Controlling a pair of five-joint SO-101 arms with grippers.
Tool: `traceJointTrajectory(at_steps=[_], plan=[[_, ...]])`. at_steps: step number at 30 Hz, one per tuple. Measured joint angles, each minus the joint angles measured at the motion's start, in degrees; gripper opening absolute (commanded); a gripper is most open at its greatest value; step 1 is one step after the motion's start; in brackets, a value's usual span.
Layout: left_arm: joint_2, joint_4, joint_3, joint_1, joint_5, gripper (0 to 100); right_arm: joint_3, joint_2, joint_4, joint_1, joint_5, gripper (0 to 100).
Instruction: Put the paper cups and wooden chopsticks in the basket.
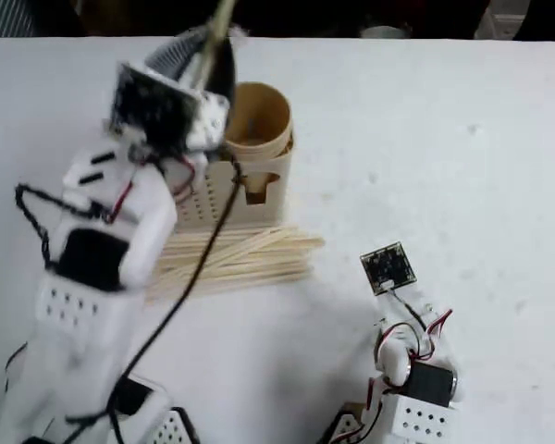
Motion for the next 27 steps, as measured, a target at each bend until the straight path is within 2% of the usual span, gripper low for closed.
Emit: traceJointTrajectory(at_steps=[7, 19, 27], plan=[[9.23, -3.34, 0.00, -6.42, 8.09, 2, 0.00, 0.00, 0.00, 0.00, 0.00, 3.3], [11.52, -10.55, 14.51, -6.77, 8.79, 2, 0.00, 0.00, 0.00, 0.00, 0.00, 3.3], [2.37, -15.38, 28.13, -6.77, 8.79, 6, 0.00, 0.00, 0.00, 0.00, 0.00, 3.3]])
